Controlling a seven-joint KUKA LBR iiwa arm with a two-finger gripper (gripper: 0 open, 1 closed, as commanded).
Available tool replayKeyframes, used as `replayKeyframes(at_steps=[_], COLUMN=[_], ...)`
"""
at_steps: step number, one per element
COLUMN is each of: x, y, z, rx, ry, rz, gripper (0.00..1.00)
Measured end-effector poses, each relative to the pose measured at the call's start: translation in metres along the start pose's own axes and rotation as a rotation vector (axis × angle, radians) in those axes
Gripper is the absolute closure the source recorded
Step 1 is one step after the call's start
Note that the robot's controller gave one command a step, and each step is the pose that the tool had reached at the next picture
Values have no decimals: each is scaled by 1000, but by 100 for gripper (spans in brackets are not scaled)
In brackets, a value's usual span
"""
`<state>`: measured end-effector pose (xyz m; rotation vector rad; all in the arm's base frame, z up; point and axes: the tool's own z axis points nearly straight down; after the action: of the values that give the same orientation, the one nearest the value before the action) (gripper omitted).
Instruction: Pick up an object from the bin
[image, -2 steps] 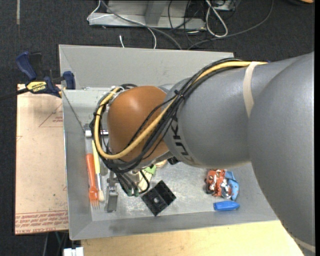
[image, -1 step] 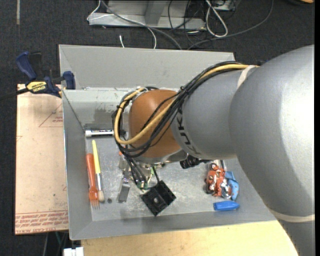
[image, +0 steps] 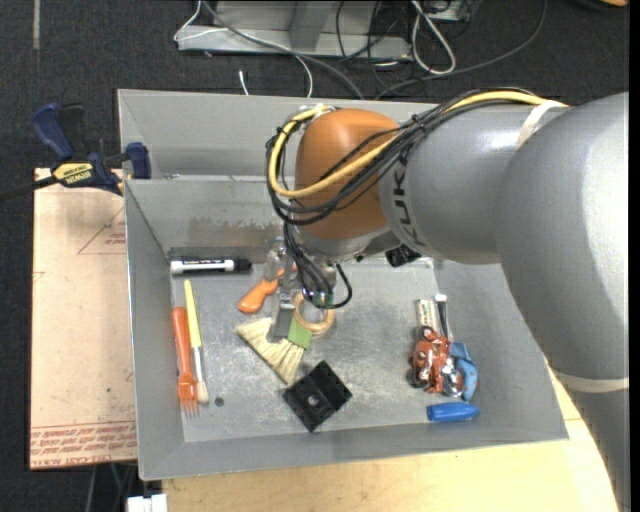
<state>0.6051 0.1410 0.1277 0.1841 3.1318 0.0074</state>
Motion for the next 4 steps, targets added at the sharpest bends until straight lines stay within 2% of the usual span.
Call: replayKeyframes(at_steps=[1,2,3,4], x=[37,8,61,61], y=[5,-3,-13,-13], z=[9,51,57,57], rx=[5,0,1,1], ry=[8,-8,8,8], rz=[237,147,395,395], gripper=[0,0,100,100])
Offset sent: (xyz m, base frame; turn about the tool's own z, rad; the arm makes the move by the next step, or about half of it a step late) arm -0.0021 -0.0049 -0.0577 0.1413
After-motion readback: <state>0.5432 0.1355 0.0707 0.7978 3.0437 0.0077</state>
